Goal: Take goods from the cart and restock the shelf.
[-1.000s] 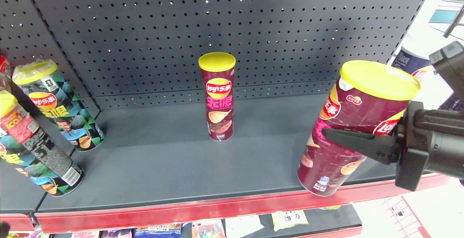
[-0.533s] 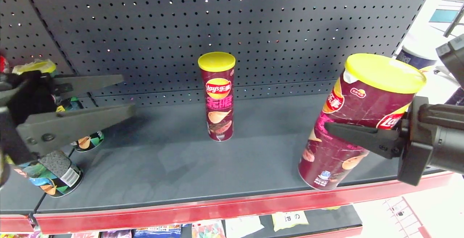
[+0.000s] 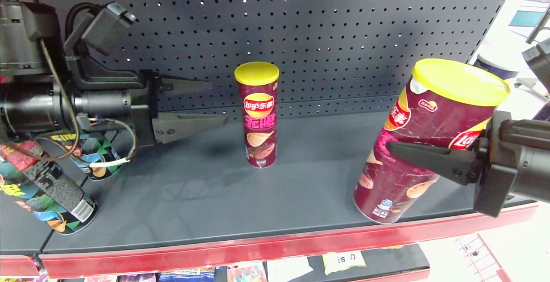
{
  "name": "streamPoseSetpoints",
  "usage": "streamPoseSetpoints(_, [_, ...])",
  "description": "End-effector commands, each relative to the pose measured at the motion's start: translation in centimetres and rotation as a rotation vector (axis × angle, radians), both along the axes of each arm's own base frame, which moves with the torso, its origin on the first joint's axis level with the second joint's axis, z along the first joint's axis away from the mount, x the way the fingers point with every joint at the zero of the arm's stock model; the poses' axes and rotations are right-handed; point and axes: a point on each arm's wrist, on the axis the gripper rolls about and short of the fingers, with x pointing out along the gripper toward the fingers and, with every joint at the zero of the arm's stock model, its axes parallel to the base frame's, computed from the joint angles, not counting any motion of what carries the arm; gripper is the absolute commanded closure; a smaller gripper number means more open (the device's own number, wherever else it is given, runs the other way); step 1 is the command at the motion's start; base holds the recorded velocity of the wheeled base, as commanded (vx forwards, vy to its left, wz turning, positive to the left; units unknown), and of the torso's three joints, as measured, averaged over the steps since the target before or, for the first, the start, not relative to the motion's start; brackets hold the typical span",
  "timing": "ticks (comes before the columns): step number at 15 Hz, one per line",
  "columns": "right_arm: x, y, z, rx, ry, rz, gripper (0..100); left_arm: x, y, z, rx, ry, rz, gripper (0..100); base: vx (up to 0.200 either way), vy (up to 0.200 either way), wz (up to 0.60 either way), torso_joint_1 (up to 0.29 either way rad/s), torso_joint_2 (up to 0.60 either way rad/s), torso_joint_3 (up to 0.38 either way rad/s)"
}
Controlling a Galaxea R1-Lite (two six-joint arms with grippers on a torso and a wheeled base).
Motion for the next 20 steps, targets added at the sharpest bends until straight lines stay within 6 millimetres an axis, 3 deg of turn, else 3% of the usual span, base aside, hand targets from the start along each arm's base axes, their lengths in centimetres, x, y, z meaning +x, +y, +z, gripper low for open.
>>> streamPoseSetpoints(1, [-0.1, -0.1, 0.0, 0.0, 0.0, 0.001, 100, 3.3, -0.4, -1.2, 0.03, -0.012, -0.006, 0, 0.0, 0.0, 0.0, 0.0, 0.0, 0.0])
streamPoseSetpoints(5, [-0.1, -0.1, 0.0, 0.006, 0.006, -0.002, 100, 4.8, -0.9, -2.5, 0.032, 0.024, -0.051, 0, 0.0, 0.0, 0.0, 0.0, 0.0, 0.0])
streamPoseSetpoints(9, [-0.1, -0.1, 0.0, 0.007, 0.005, -0.002, 100, 6.8, -2.2, -2.5, 0.032, 0.0, -0.078, 0, 0.0, 0.0, 0.0, 0.0, 0.0, 0.0])
streamPoseSetpoints(20, [-0.1, -0.1, 0.1, 0.008, 0.004, -0.004, 100, 8.7, -6.4, -2.9, 0.034, -0.019, -0.143, 0, 0.0, 0.0, 0.0, 0.0, 0.0, 0.0])
